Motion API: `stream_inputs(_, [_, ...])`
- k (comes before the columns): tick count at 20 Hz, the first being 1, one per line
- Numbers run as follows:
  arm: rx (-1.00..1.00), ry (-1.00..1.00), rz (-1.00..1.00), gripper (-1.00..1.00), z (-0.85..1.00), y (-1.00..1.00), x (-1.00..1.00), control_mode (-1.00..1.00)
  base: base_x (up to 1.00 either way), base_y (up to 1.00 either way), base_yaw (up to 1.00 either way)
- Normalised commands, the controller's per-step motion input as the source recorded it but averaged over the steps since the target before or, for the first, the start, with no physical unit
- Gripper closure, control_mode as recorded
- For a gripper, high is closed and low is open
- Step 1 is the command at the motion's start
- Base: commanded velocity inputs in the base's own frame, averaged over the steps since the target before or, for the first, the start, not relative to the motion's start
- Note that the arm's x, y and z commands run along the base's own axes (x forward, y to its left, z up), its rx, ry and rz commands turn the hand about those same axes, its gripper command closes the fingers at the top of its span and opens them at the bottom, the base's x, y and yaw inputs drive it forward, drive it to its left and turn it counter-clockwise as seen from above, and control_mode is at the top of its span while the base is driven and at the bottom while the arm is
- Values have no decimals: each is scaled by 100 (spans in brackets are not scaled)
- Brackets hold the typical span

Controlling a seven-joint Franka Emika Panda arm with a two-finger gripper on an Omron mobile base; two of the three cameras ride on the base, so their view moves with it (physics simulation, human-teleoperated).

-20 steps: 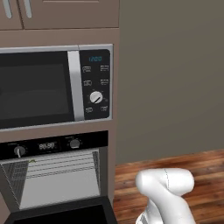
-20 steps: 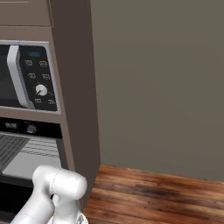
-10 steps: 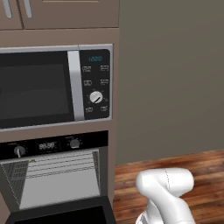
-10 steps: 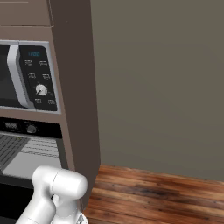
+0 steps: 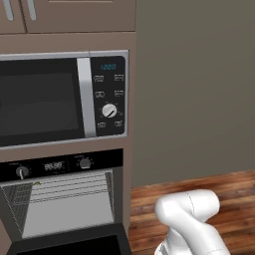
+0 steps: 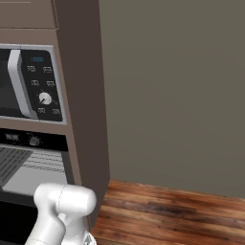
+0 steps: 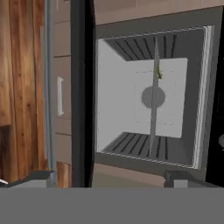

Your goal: Take the fish from the oven and place it on the plate on the counter.

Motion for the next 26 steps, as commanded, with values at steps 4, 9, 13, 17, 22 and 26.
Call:
stream_inputs(4, [1, -34, 0, -100, 96, 0, -34, -100, 0, 0, 0])
stream_inputs(9, [1, -20, 0, -100, 96, 0, -4, -100, 0, 0, 0])
stream_inputs(13, [0, 7, 0, -100, 33, 11, 36, -100, 0, 0, 0])
stream_inputs(17, [-3, 24, 0, -100, 0, 24, 86, -100, 0, 0, 0])
stream_inputs(22, [-2, 17, 0, -100, 0, 35, 87, -100, 0, 0, 0])
stream_inputs(26, [-1, 8, 0, -100, 0, 48, 74, -100, 0, 0, 0])
